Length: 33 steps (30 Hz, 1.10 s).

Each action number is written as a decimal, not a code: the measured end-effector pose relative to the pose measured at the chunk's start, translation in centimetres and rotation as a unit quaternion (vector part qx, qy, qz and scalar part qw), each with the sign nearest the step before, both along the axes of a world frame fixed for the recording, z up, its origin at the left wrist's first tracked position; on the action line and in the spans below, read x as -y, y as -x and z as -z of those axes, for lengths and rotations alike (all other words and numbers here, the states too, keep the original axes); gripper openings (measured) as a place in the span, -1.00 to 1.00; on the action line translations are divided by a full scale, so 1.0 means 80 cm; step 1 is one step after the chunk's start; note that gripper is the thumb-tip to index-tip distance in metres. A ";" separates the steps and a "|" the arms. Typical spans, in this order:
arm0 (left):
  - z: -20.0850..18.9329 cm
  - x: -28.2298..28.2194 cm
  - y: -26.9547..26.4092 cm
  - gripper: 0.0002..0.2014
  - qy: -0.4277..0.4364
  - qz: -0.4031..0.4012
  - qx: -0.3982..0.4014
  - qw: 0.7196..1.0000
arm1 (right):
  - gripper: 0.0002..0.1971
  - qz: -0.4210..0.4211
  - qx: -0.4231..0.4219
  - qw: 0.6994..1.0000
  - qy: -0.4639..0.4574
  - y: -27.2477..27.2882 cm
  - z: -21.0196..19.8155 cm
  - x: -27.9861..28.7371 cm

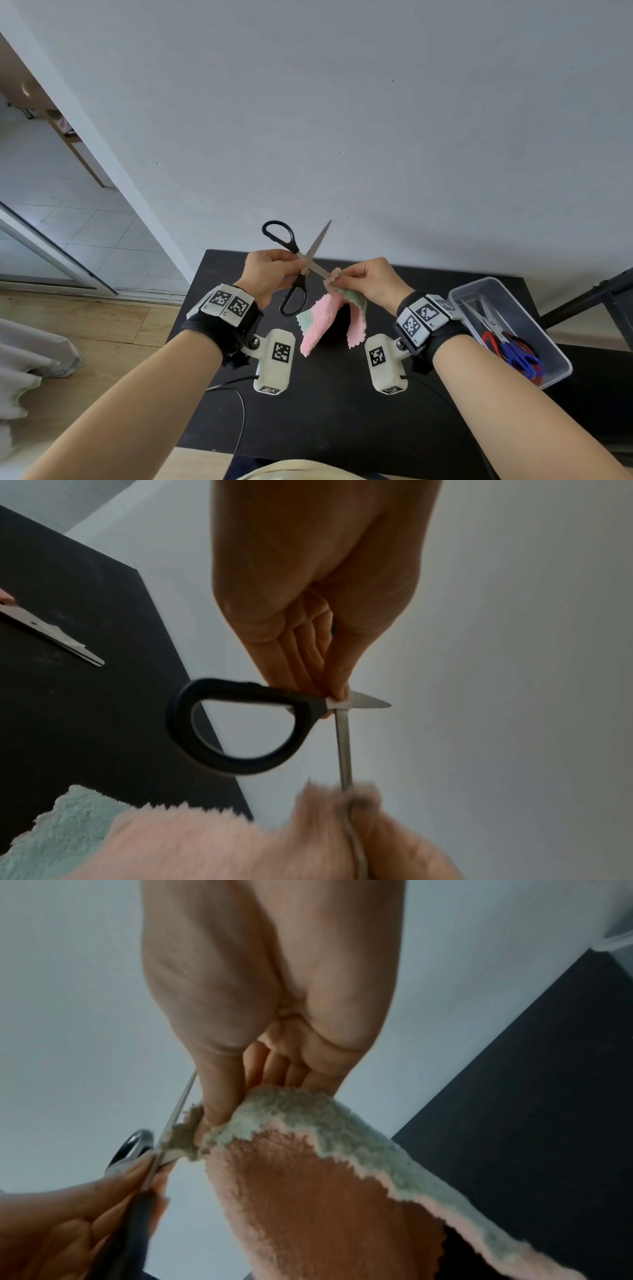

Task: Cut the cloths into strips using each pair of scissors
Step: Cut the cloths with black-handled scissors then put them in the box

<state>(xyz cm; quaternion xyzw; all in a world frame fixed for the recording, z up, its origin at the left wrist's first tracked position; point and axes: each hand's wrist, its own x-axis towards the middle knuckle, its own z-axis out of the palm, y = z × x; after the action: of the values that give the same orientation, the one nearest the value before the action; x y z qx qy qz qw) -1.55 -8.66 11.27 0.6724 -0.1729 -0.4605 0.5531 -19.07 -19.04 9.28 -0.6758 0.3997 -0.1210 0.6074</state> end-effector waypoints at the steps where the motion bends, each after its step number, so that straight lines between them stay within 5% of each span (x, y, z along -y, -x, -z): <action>1: -0.001 -0.003 -0.008 -0.88 0.002 -0.017 -0.012 1.000 | -0.78 -0.002 -0.015 1.000 0.009 0.008 0.001 0.004; 5: -0.005 -0.018 -0.046 -0.78 -0.003 -0.024 -0.039 0.999 | -0.78 0.031 -0.028 0.999 0.021 0.038 0.001 0.019; 11: -0.014 -0.020 -0.043 -0.74 -0.077 0.132 0.099 0.983 | -0.83 0.059 0.008 0.997 0.045 0.025 -0.023 0.036; 16: -0.025 -0.015 -0.034 -0.94 -0.113 0.220 0.178 0.952 | -0.72 0.087 0.057 0.990 0.094 0.003 -0.045 0.038; 23: -0.028 -0.008 -0.020 -0.91 -0.116 0.241 0.239 0.933 | -0.81 -0.127 -0.032 0.983 0.127 -0.029 -0.046 0.005; 33: -0.028 -0.009 -0.014 -0.95 -0.087 0.268 0.264 0.923 | -0.81 -0.188 -0.098 0.968 0.138 -0.037 -0.039 -0.003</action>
<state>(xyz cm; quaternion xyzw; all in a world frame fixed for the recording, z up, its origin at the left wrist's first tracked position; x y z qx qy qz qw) -0.42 -7.93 13.50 0.7439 -0.4451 -0.4105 0.2827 -16.13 -18.80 12.42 -0.8246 0.3023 0.0078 0.4782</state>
